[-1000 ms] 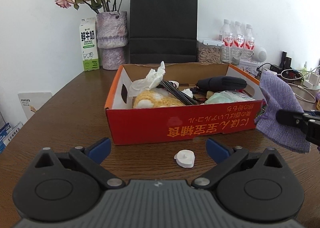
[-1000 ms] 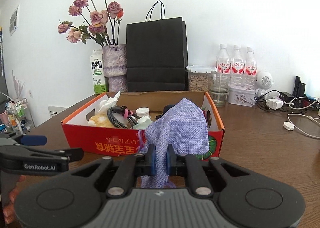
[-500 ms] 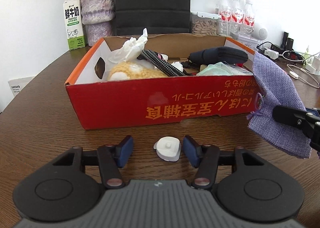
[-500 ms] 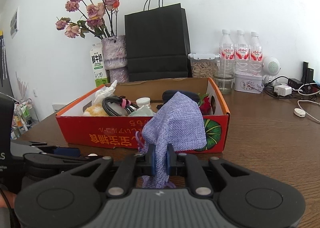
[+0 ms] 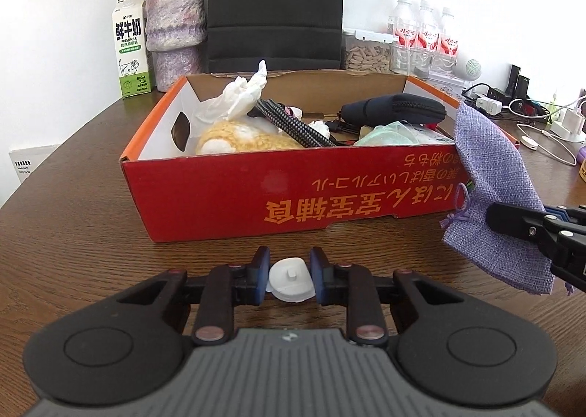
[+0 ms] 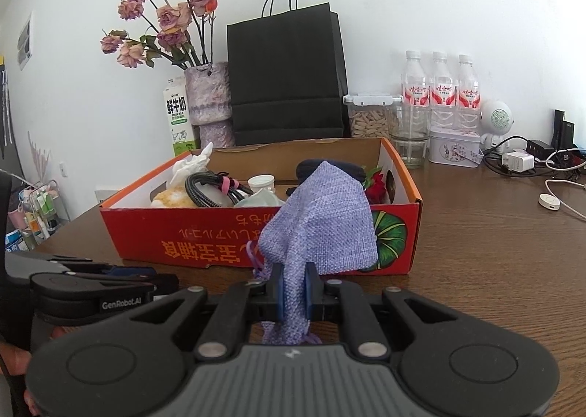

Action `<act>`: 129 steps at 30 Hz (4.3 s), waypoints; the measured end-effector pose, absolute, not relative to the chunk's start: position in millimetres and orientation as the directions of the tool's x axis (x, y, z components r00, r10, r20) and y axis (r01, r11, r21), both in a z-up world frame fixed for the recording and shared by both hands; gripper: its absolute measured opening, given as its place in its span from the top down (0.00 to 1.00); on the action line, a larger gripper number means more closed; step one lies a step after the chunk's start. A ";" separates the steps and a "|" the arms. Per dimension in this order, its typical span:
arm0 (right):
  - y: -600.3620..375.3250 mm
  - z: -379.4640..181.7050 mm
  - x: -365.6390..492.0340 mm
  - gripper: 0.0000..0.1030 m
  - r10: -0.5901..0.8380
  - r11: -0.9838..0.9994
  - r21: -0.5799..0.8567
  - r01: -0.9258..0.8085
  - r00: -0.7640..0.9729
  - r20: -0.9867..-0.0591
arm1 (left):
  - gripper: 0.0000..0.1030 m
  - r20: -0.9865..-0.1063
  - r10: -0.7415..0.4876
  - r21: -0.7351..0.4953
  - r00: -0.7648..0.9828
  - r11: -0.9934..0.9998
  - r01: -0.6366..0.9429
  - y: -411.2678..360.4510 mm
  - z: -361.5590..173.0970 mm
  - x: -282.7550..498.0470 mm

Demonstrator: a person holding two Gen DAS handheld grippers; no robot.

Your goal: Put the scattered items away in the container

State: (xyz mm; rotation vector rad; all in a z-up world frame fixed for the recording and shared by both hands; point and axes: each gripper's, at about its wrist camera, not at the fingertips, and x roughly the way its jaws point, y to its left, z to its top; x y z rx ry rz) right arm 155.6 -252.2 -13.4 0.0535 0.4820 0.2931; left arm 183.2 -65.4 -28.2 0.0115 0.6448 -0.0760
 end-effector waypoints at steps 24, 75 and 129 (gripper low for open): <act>-243.2 50.6 147.2 0.91 0.302 0.953 0.091 -0.288 0.906 -0.297 | 0.76 -0.372 -0.129 -0.037 0.919 0.992 0.124 -54.4 61.5 166.3; -223.3 55.1 280.6 0.00 0.267 0.963 0.090 -0.253 0.868 -0.418 | 0.00 -0.275 -0.008 -0.015 0.961 1.000 0.004 -43.0 71.0 265.4; -228.9 16.3 57.4 0.00 0.175 0.983 0.034 -0.183 0.850 -0.497 | 0.00 -0.390 -0.034 0.004 0.920 0.999 0.039 -28.2 29.0 44.9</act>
